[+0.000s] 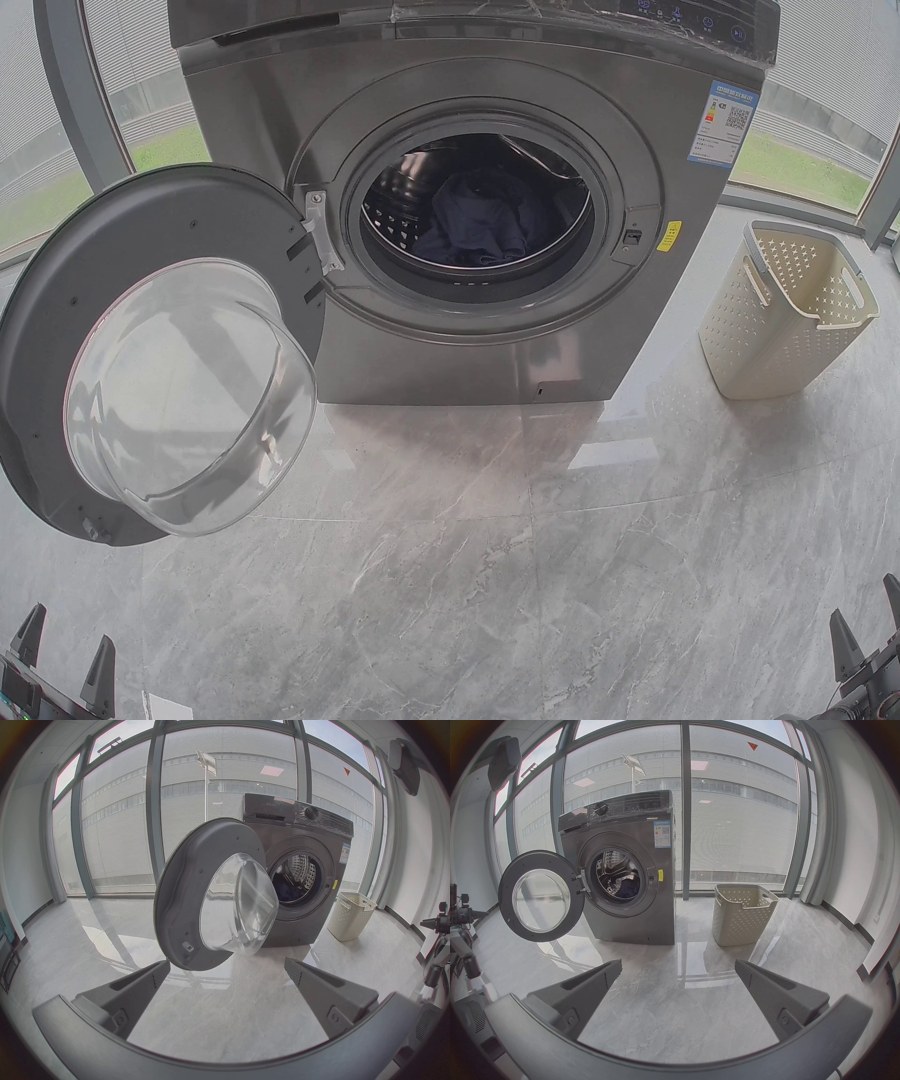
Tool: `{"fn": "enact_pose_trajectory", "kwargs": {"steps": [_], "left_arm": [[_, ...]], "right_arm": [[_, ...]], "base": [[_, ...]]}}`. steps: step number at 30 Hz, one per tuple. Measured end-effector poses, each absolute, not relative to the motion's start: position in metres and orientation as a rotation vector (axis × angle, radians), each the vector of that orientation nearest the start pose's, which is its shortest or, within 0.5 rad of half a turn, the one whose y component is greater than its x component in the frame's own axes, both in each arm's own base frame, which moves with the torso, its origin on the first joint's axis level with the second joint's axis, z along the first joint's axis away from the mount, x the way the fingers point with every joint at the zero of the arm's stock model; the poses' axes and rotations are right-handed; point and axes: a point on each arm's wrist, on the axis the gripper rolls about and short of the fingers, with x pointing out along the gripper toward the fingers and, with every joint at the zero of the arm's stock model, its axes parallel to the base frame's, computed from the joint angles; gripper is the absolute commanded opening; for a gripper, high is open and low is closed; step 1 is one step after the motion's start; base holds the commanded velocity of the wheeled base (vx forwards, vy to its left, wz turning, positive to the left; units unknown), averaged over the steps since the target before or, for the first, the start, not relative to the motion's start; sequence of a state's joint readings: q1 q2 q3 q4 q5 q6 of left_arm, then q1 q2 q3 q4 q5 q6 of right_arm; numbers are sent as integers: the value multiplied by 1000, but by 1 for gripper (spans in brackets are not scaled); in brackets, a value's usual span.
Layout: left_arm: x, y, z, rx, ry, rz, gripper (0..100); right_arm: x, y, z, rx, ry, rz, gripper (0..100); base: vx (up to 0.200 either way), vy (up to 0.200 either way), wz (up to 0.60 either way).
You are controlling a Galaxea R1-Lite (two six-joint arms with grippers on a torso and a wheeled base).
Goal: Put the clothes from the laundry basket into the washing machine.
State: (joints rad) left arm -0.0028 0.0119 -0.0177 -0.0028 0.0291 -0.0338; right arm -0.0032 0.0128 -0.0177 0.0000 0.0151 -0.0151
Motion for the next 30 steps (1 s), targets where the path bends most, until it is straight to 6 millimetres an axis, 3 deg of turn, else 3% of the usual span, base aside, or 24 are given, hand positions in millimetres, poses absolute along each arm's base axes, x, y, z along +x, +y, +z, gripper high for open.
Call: {"fn": "enact_pose_trajectory", "kwargs": {"steps": [5, 26, 30], "left_arm": [[-23, 1, 81, -31, -8, 29, 100], [-23, 1, 81, -30, -7, 30, 100], [-23, 1, 81, -27, -7, 31, 100]], "right_arm": [[-23, 0, 81, -15, -5, 12, 100], [-23, 0, 81, -15, -4, 12, 100], [-23, 0, 81, -16, -3, 12, 100]], "base": [[0, 0, 0], [0, 200, 0], [0, 0, 0]]}}
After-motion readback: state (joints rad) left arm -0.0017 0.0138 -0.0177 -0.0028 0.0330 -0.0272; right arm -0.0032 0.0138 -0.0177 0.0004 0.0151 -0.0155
